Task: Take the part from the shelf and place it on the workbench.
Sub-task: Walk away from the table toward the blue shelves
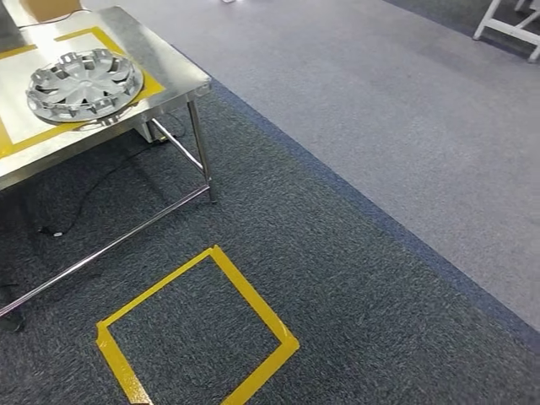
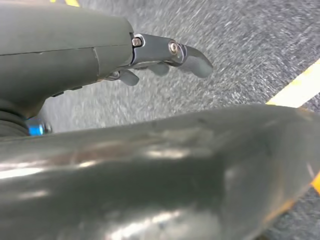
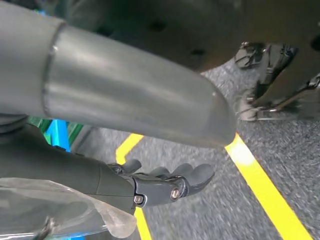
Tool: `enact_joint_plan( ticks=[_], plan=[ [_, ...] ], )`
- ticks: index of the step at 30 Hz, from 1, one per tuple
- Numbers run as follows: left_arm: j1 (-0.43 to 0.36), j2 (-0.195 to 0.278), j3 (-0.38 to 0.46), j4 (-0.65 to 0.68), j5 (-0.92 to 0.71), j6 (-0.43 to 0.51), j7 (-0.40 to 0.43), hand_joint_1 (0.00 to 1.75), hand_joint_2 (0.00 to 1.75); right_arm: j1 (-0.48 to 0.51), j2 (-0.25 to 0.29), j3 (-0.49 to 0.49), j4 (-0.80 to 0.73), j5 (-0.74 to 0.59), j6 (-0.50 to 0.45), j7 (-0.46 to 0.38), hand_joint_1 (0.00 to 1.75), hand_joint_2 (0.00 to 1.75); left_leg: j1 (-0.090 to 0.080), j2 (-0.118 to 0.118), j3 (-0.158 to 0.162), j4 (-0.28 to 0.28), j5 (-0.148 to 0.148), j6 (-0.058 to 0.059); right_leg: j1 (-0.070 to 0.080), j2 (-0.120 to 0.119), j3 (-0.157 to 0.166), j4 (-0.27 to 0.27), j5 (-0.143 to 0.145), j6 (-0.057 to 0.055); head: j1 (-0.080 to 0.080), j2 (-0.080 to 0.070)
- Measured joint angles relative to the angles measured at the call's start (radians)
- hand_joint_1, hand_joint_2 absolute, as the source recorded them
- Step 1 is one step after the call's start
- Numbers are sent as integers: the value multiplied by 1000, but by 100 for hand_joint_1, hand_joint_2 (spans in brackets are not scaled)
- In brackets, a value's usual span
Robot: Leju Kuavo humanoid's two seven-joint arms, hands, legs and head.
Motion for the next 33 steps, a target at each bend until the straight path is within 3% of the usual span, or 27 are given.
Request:
enact_joint_plan(
  ticks=[1,2,3,4,6,7,8,10,11,13,15,16,17,18,19,21,22,23,24,26,28,30,32,33],
  plan=[
    [2,1,0,0,-2,0,4,0,0,0,0,0,0,2,1,2,0,0,-1,17,0,0,0,0,-2,-10,-23,54,-19,4,0,0],
    [3,2,0,0,-4,1,7,0,0,1,0,0,0,4,1,2,0,0,-1,33,-1,0,-1,-1,-5,-16,-30,75,-20,7,0,0],
    [3,3,0,0,-5,1,9,0,0,3,0,0,0,7,2,3,0,0,-1,46,0,0,-2,-2,-7,-21,-15,53,-2,8,1,0],
    [2,3,0,0,-6,1,10,0,0,5,0,0,0,10,2,3,0,0,-1,57,1,0,-3,-4,-9,-29,20,-5,28,9,0,0],
    [0,4,-1,0,-8,2,12,0,0,2,0,0,0,13,2,4,0,0,-4,77,5,1,-8,-11,-6,-75,102,-149,74,3,0,0],
    [-1,4,-1,0,-8,2,14,0,0,0,0,0,0,13,2,5,0,0,-7,86,8,2,-10,-17,-4,-91,128,-194,83,-3,-1,0],
    [-2,5,-1,0,-8,3,15,0,0,-2,0,0,0,14,1,6,0,0,-9,94,10,2,-11,-22,0,-100,139,-213,83,-9,-3,0],
    [-4,5,-1,0,-9,5,17,0,0,-1,0,0,1,14,0,8,0,0,-9,110,14,0,-13,-33,2,-79,135,-215,85,-24,-5,0],
    [-5,5,-1,0,-10,6,17,0,0,0,0,0,1,13,-1,9,0,0,-7,104,16,4,-20,-39,1,-69,135,-217,88,-31,-6,0],
    [-6,5,-2,0,-11,6,17,0,0,1,0,0,1,9,-3,8,0,0,-3,58,-4,63,-65,-47,-3,-47,140,-224,94,-45,-11,0],
    [-3,5,-2,0,-12,4,17,0,0,-1,0,0,1,6,-4,5,0,0,-1,7,-60,197,-137,-48,-2,-23,138,-224,96,-53,-15,0],
    [-1,5,-2,0,-12,3,17,0,0,-1,0,0,1,5,-4,3,0,0,-1,-1,-87,257,-159,-48,0,-8,137,-224,96,-56,-16,0],
    [1,5,-2,0,-13,2,17,0,0,0,0,0,1,5,-4,2,0,0,-2,-4,-104,291,-163,-46,2,8,137,-224,97,-57,-16,0],
    [3,5,-2,0,-14,1,17,0,0,1,0,0,1,6,-5,2,0,0,-2,-6,-103,286,-146,-44,3,24,138,-223,97,-57,-16,0],
    [4,5,-2,0,-15,1,17,0,0,2,0,0,1,8,-7,2,0,0,-3,-13,-86,241,-109,-39,5,40,139,-221,97,-57,-16,0],
    [5,8,-2,0,-18,0,18,0,0,2,1,0,1,10,-14,2,0,0,-2,-57,-34,107,-32,-28,6,68,138,-216,97,-54,-15,0],
    [6,9,-2,1,-18,-1,18,0,0,1,2,0,1,10,-19,2,0,0,-2,-78,-14,54,-13,-25,6,81,134,-212,98,-50,-16,0],
    [7,10,-2,1,-18,-1,19,0,0,0,3,0,1,9,-24,2,0,0,-2,-94,-5,26,-7,-23,5,92,128,-210,99,-44,-15,0],
    [7,11,-2,2,-18,-1,20,0,0,1,4,0,1,9,-28,3,0,0,-3,-95,-2,17,-10,-23,5,103,123,-209,102,-37,-16,0],
    [7,11,-2,2,-18,-1,21,0,0,7,5,0,2,8,-32,4,0,0,-2,-74,0,8,-6,-18,2,115,112,-208,104,-25,-15,0],
    [9,12,-2,2,-18,0,22,0,0,10,5,0,2,9,-37,6,0,0,1,-46,2,-1,0,-9,5,71,81,-158,73,-16,-9,0],
    [12,13,-1,2,-18,3,28,0,0,7,5,0,2,17,-50,15,0,0,-1,-14,2,-3,0,-4,4,9,20,-36,11,-6,-3,0],
    [16,14,1,2,-15,12,46,0,0,6,5,3,2,43,-87,44,0,0,-3,20,3,-3,-2,-3,-2,-12,-28,65,-22,2,-3,0],
    [17,15,3,2,-11,18,56,0,0,8,5,6,3,57,-110,64,0,0,-3,34,3,-3,-3,-4,-5,-17,-27,67,-13,5,-2,0]
  ],
)
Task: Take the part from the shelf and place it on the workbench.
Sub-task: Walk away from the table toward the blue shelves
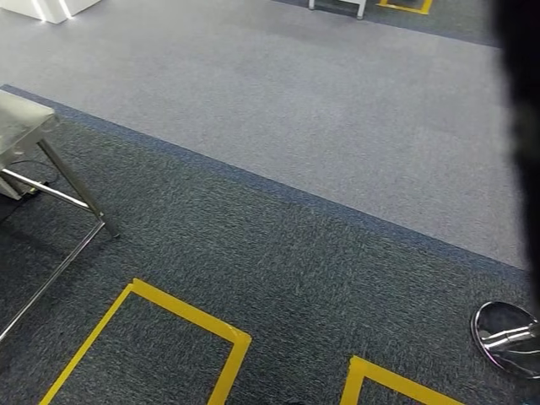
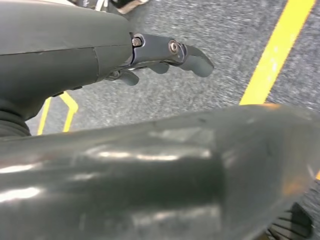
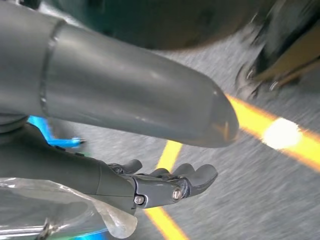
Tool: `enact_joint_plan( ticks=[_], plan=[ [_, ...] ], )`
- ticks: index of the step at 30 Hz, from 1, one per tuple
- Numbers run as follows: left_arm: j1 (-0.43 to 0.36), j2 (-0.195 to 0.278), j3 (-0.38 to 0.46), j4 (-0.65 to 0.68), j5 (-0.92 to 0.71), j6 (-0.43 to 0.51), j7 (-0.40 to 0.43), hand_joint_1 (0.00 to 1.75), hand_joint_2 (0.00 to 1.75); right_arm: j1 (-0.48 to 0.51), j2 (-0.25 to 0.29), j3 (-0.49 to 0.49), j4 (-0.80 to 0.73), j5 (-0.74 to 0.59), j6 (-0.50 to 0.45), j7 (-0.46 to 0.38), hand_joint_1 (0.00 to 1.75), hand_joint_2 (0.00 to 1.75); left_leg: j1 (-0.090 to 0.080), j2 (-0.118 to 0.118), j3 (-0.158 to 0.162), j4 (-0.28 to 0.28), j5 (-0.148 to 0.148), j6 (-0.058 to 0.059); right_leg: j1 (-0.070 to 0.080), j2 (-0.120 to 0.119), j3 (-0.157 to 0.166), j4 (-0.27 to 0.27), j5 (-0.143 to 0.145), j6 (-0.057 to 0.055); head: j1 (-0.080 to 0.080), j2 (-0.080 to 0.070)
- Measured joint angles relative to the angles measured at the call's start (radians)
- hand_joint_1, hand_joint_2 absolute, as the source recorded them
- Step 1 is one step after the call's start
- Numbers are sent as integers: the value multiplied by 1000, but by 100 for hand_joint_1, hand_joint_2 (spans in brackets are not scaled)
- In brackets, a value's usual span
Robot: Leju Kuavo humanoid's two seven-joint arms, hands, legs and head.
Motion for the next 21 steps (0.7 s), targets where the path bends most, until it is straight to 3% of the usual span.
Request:
enact_joint_plan(
  ticks=[2,3,5,6,8,10,12,14,15,16,17,19,21],
  plan=[
    [0,1,7,0,9,12,17,0,0,7,0,5,1,14,-33,32,0,0,1,24,5,0,-4,-5,-6,-21,61,-105,58,3,0,0],
    [1,1,12,0,12,18,24,0,0,9,0,5,1,13,-44,42,0,0,-1,34,8,0,-7,-9,-4,-47,100,-176,80,2,1,0],
    [1,3,22,0,13,26,34,0,0,10,0,5,1,10,-58,53,0,0,-6,51,13,2,-14,-21,0,-79,151,-263,99,-11,0,0],
    [0,4,26,0,12,28,38,0,0,11,0,5,1,7,-65,56,0,0,-9,60,16,3,-16,-26,4,-81,156,-271,94,-19,-1,0],
    [-2,4,29,0,7,31,44,0,0,17,0,5,2,2,-78,57,0,0,-6,71,22,4,-22,-38,4,-58,153,-273,96,-36,-2,0],
    [-2,5,29,0,2,33,48,0,0,21,0,5,2,-3,-89,57,0,0,-1,34,11,43,-55,-48,2,-37,155,-277,100,-50,-5,0],
    [2,4,31,0,1,33,51,0,0,21,1,4,2,-4,-92,57,0,0,1,-20,-38,161,-123,-49,3,-13,157,-278,103,-61,-10,0],
    [7,3,33,0,2,33,52,0,0,23,1,4,2,-3,-99,66,0,0,1,-37,-95,280,-165,-46,7,18,157,-278,104,-65,-11,0],
    [8,3,36,0,4,32,51,0,0,24,2,4,3,0,-108,79,0,0,1,-39,-106,296,-157,-44,9,35,158,-277,104,-66,-11,0],
    [8,3,40,0,8,32,49,0,0,25,2,4,3,3,-119,95,0,0,1,-43,-99,271,-129,-40,10,51,160,-277,104,-66,-11,0],
    [8,2,45,0,13,31,42,0,0,26,2,4,3,5,-129,111,0,0,1,-52,-78,215,-87,-36,10,67,162,-276,104,-65,-11,0],
    [6,-4,55,0,24,29,21,0,0,26,4,4,4,8,-137,132,0,0,2,-93,-28,85,-23,-29,11,96,162,-272,104,-61,-11,0],
    [1,-12,67,0,33,31,12,0,0,26,6,4,4,15,-130,146,0,0,0,-118,-7,26,-9,-27,9,119,154,-268,106,-50,-11,0]
  ],
)
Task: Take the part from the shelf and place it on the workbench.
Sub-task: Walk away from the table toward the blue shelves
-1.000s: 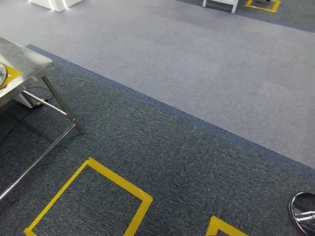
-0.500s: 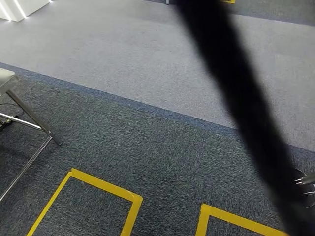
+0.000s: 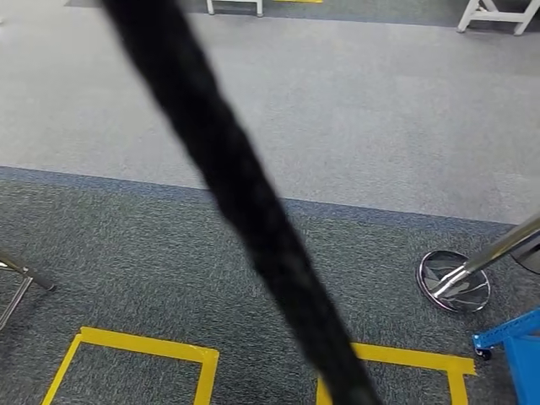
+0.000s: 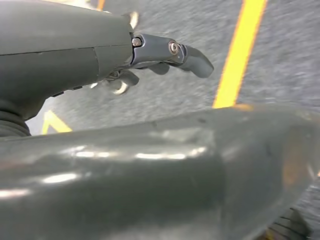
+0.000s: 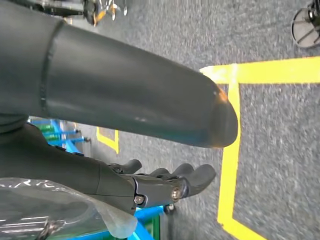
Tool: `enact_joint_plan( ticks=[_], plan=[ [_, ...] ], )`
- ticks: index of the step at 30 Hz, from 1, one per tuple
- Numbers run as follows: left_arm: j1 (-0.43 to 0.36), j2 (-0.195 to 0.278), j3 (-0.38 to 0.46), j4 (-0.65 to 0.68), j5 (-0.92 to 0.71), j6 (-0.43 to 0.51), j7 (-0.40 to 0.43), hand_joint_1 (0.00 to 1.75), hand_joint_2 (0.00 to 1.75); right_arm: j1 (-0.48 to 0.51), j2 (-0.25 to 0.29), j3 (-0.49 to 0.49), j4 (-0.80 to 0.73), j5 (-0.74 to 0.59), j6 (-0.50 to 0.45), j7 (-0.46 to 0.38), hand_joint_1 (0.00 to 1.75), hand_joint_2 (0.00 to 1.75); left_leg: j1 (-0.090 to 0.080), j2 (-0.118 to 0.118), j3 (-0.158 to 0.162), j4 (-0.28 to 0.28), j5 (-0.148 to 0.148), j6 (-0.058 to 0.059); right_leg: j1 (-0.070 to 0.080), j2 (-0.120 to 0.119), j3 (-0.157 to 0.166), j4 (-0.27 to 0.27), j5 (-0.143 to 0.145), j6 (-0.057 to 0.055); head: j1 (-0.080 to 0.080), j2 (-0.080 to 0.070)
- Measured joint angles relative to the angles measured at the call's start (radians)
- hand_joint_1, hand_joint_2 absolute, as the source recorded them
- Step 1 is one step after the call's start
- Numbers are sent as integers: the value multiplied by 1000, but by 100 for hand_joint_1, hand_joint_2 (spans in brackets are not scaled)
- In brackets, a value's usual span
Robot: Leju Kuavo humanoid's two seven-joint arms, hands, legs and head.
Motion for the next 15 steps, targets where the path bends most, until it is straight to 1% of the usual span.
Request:
enact_joint_plan(
  ticks=[1,2,3,4,5,6,7,8,9,10,11,12,13,14,15],
  plan=[
    [-4,-5,6,0,2,2,3,0,0,1,0,0,0,4,6,6,0,0,-2,5,2,-7,-1,1,-2,11,-6,1,2,7,0,0],
    [-7,-9,10,0,2,2,8,0,0,4,1,0,0,6,13,11,0,0,-3,15,2,-9,2,5,-6,15,-12,1,3,14,0,0],
    [-9,-13,14,0,3,0,11,0,0,7,1,0,0,8,17,13,0,0,-3,27,4,-14,5,11,-6,1,-19,8,-2,18,1,0],
    [-9,-17,18,-1,4,-2,11,0,0,8,1,0,0,10,19,14,0,0,-2,39,5,-18,9,17,-6,-25,-33,29,-18,23,2,0],
    [-8,-21,22,-1,5,-4,10,0,0,8,1,0,0,11,19,14,0,0,-1,54,5,-22,11,21,-5,-57,-56,71,-44,26,4,0],
    [-6,-24,27,-2,7,-4,10,0,0,7,1,0,0,12,19,14,0,0,-2,69,5,-23,11,24,-5,-88,-85,130,-78,31,6,0],
    [-3,-26,33,-2,9,-3,10,0,0,5,1,0,0,12,18,14,0,0,-2,85,4,-23,11,25,-7,-104,-119,200,-111,36,8,0],
    [0,-27,36,-3,11,-3,10,0,0,5,1,0,0,12,18,14,0,0,-3,102,3,-22,10,25,-10,-111,-145,257,-131,41,8,0],
    [1,-29,39,-3,12,-2,9,0,0,6,1,0,0,12,18,13,0,0,-2,118,3,-22,9,25,-13,-115,-157,285,-134,46,8,0],
    [1,-30,42,-4,15,-2,8,0,0,8,1,0,0,13,18,13,0,0,-2,133,4,-22,7,23,-17,-120,-148,275,-120,50,8,0],
    [1,-32,46,-4,17,-2,7,0,0,9,1,0,0,13,17,13,0,0,-2,146,5,-22,5,20,-21,-128,-118,223,-90,53,8,0],
    [0,-34,50,-6,19,-2,5,0,0,10,1,0,0,14,16,12,0,0,-1,158,9,-21,2,16,-24,-144,-76,153,-58,55,8,0],
    [0,-35,53,-8,21,-2,2,0,0,9,1,0,0,15,14,10,0,0,-3,169,12,-19,-2,9,-22,-165,-36,85,-37,54,9,0],
    [1,-36,56,-10,19,-2,-1,0,0,8,1,0,0,16,12,7,0,0,-5,179,14,-17,-6,3,-20,-179,-7,36,-24,50,8,0],
    [1,-37,59,-12,15,-3,-5,0,0,7,1,-1,0,16,8,2,0,0,-7,187,17,-15,-9,-4,-17,-188,6,13,-22,43,6,0]
  ],
)
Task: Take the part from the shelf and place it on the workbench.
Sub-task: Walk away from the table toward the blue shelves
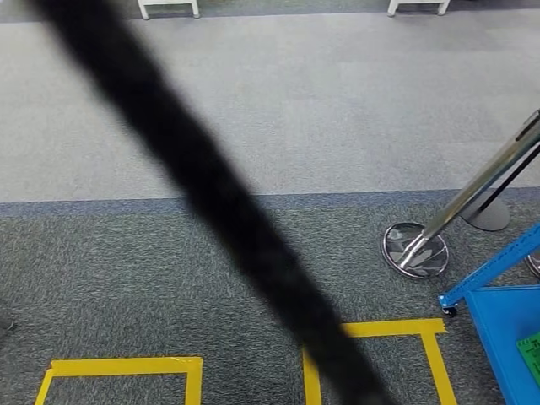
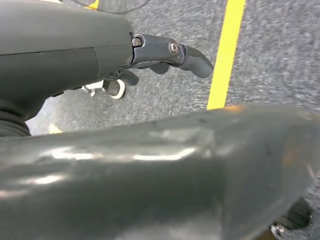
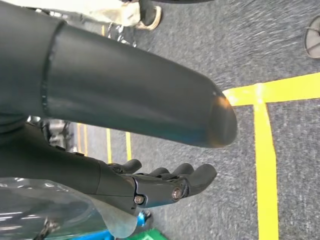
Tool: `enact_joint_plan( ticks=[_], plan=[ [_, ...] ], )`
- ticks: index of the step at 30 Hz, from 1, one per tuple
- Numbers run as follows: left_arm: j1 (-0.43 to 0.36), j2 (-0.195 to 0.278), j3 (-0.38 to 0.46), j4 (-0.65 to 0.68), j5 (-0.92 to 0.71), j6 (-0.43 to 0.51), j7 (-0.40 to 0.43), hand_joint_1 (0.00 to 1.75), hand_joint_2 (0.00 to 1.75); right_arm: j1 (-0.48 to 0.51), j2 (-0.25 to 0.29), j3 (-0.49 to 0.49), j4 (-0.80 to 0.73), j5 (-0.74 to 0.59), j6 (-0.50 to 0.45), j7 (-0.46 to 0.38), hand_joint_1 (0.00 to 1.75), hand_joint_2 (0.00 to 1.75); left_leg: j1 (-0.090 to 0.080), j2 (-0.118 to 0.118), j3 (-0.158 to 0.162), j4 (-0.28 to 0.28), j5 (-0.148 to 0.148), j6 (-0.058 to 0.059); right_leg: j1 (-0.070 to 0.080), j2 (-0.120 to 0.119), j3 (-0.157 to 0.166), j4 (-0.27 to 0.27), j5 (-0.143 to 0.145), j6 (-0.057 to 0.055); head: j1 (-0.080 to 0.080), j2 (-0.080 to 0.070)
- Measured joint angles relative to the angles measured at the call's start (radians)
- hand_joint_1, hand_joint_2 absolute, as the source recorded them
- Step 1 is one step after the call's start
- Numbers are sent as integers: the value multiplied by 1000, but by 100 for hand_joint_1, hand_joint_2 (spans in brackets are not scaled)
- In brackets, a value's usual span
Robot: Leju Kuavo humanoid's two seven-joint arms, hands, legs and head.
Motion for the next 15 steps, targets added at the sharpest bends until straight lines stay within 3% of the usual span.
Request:
enact_joint_plan(
  ticks=[2,4,6,7,9,10,12,13,15],
  plan=[
    [-2,-1,2,-5,-12,-4,-10,0,0,2,0,-5,0,-4,-7,-12,0,0,1,16,6,0,-3,-11,6,14,0,-5,-2,-16,-3,0],
    [-5,-4,3,-11,-28,-13,-24,0,0,4,1,-13,0,-10,-10,-24,0,0,8,-14,4,20,-23,-21,6,33,1,-8,-1,-29,-5,0],
    [-7,-6,3,-13,-54,-22,-35,0,0,0,3,-20,0,-13,-14,-40,0,0,11,-75,-34,111,-78,-24,5,54,4,-10,2,-41,-10,0],
    [-7,-7,2,-13,-70,-26,-36,0,0,-3,4,-24,-1,-14,-18,-52,0,0,10,-95,-67,180,-110,-22,7,66,3,-10,2,-45,-11,0],
    [-8,-7,0,-13,-93,-31,-34,0,0,-7,6,-35,-2,-20,-32,-91,0,0,8,-104,-120,282,-136,-15,12,98,4,-9,3,-49,-11,0],
    [-10,-7,-1,-13,-98,-33,-38,0,0,-8,5,-43,-2,-24,-40,-116,0,0,6,-107,-126,285,-119,-10,14,115,6,-9,3,-50,-11,0],
    [-18,-6,-1,-13,-96,-40,-65,0,0,-11,0,-59,-4,-31,-49,-165,0,0,3,-129,-93,188,-42,1,16,146,10,-9,4,-50,-11,0],
    [-24,-5,0,-13,-90,-45,-83,0,0,-14,-4,-67,-5,-37,-50,-186,0,0,3,-157,-69,123,-7,7,17,161,11,-8,4,-48,-11,0],
    [-38,-3,5,-13,-73,-52,-109,0,0,-23,-12,-88,-8,-54,-50,-218,0,0,2,-200,-37,35,20,10,15,188,3,-6,8,-39,-11,0]
  ],
)
